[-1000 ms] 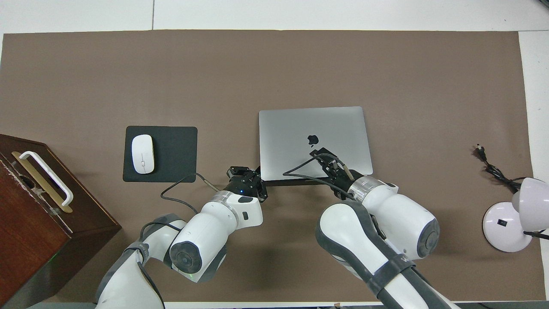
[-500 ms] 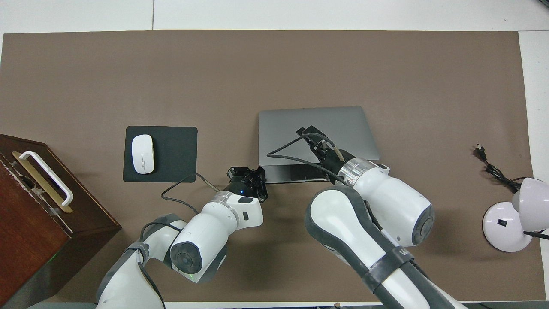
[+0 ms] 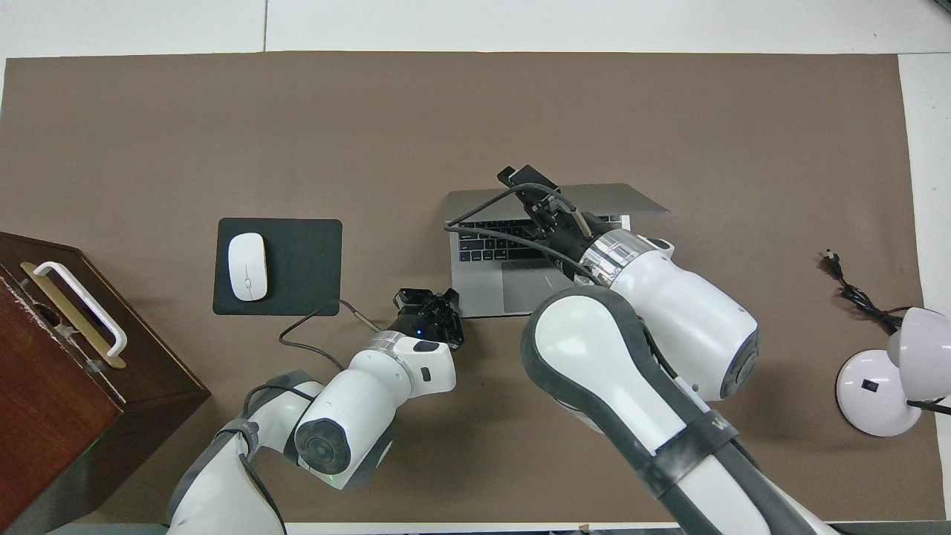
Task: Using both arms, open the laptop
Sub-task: 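Lift the laptop lid upward and away with the right gripper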
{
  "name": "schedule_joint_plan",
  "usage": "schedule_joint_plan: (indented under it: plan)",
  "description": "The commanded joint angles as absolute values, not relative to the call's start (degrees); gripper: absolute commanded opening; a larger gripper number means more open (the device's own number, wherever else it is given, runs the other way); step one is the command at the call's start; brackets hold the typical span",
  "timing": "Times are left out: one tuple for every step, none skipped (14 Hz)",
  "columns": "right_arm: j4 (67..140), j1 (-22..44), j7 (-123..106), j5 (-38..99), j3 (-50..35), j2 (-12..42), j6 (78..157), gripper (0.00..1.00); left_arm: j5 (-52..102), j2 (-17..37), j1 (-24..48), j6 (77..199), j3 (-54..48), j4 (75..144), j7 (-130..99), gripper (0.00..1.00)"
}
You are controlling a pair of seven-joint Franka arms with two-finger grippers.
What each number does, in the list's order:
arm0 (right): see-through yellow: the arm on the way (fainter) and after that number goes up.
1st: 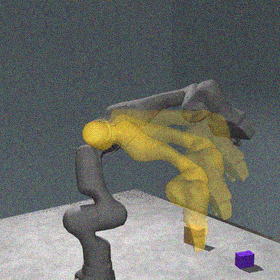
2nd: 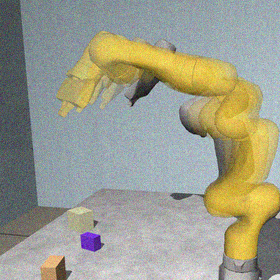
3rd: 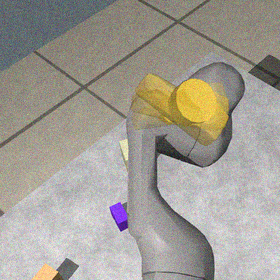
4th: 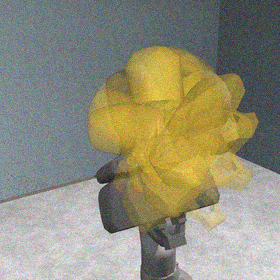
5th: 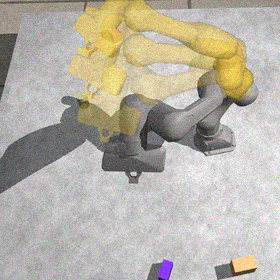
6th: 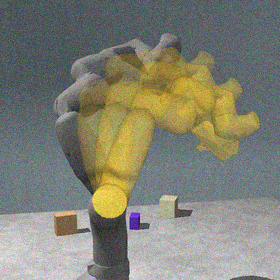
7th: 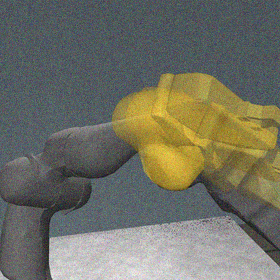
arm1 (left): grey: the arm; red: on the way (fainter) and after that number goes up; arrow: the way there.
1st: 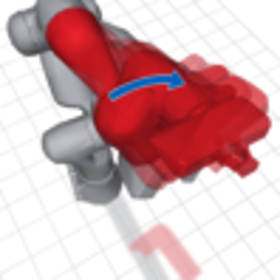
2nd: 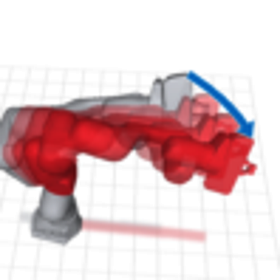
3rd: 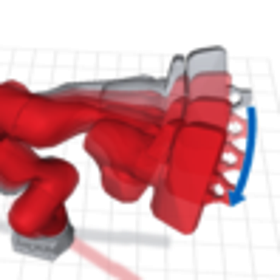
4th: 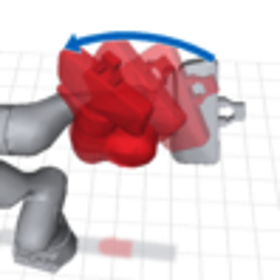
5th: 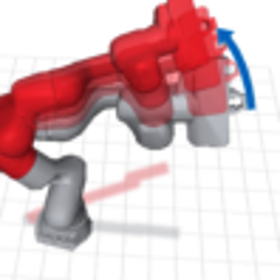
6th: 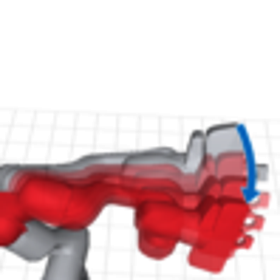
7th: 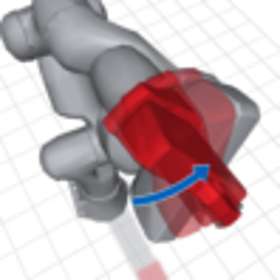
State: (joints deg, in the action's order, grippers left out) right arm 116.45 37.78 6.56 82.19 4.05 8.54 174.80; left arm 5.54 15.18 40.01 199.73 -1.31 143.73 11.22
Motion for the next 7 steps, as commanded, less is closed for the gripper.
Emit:
schedule_joint_plan:
  plan:
    - [111.98,36.39,2.56,83.32,3.87,9.93,176.04,1.0,5.8,17.14,42.45,200.65,-1.49,142.12,10.99,0.0]
    - [111.19,36.21,1.59,83.32,3.87,10.02,176.04,1.0,5.8,17.23,42.45,200.65,-1.49,142.03,10.99,0.0]
    - [110.4,35.78,0.45,83.23,3.87,10.45,176.04,1.0,5.8,17.23,42.45,200.65,-1.49,142.03,10.99,0.0]
    - [109.69,35.16,-0.34,83.23,3.87,10.72,176.04,1.0,5.8,17.14,42.45,200.65,-1.49,142.03,10.99,0.0]
    - [109.51,34.46,-0.79,83.23,3.87,10.81,175.96,1.0,5.8,17.14,42.45,200.65,-1.49,142.03,10.99,0.0]
    - [109.42,33.67,-1.14,83.23,3.87,10.81,175.87,1.0,5.8,17.23,42.45,200.65,-1.49,142.03,10.99,0.0]
    - [109.42,33.23,-2.01,83.23,3.78,11.07,175.78,1.0,5.8,17.23,42.45,200.65,-1.49,142.03,10.99,0.0]
